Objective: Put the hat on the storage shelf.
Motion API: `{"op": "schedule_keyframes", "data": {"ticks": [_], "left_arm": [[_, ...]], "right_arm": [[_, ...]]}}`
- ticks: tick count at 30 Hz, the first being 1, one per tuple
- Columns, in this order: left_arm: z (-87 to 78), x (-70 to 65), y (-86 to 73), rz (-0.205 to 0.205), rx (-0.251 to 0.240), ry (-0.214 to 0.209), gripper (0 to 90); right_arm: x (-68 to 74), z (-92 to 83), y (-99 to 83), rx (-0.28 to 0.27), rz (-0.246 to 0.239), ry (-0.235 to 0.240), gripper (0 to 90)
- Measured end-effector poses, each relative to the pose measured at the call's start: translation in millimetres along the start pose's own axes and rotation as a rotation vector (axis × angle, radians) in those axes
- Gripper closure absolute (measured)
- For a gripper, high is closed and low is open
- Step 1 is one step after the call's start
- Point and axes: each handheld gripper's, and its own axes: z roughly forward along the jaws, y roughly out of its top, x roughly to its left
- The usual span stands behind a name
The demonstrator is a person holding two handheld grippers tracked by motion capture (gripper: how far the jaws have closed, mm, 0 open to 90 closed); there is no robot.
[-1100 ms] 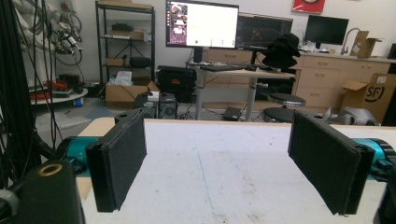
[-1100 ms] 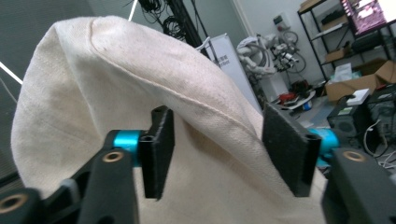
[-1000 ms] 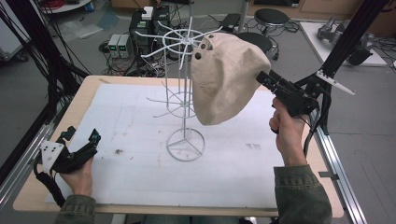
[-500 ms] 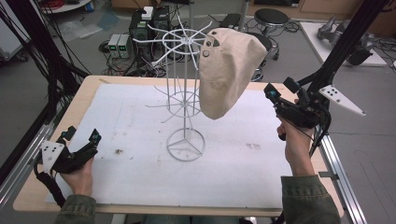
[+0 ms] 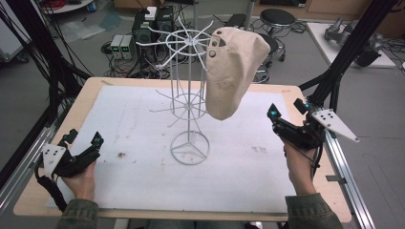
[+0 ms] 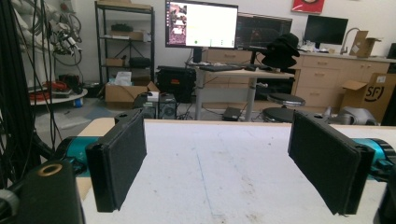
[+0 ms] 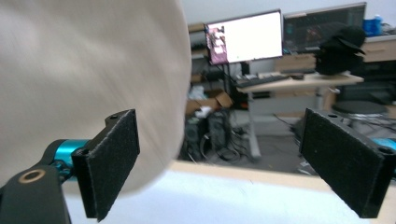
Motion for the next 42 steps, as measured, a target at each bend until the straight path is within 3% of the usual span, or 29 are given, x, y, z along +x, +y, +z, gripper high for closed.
{"op": "schedule_keyframes", "data": {"ticks": [5,7,10,18,22,25,32,35,42], "left_arm": [[0.0,-0.4,0.0,0.001,-0.001,0.001,19.5],[-0.1,-0.3,0.2,0.002,0.001,0.001,19.5],[0.2,-0.2,0.0,-0.002,0.001,0.001,19.5],[-0.1,1.2,0.1,-0.013,0.002,0.005,19.5],[-0.5,1.8,0.1,-0.016,-0.001,0.009,19.4],[-0.3,1.7,-0.1,-0.015,0.002,0.007,19.4],[-0.1,1.7,-0.9,-0.014,0.004,0.009,19.4],[0.3,2.9,-2.6,-0.029,0.012,0.008,19.4],[0.3,2.3,-3.7,-0.028,0.016,0.008,19.4]], "right_arm": [[4.5,-2.8,-19.0,0.047,-0.022,-0.047,11.4],[7.3,-6.3,-26.0,0.033,-0.047,-0.066,11.4],[11.9,-10.5,-36.1,0.06,-0.081,-0.104,11.4],[6.8,-25.0,-61.8,0.074,-0.045,-0.172,11.3],[-1.5,-31.0,-75.1,0.05,-0.031,-0.264,11.3],[-6.4,-33.3,-85.0,0.056,-0.036,-0.302,11.2],[-11.2,-27.4,-110.0,0.114,-0.036,-0.324,10.3],[-10.8,-20.9,-114.2,0.178,-0.037,-0.321,2.9],[-7.8,-22.5,-114.3,0.163,-0.039,-0.327,2.9]]}}
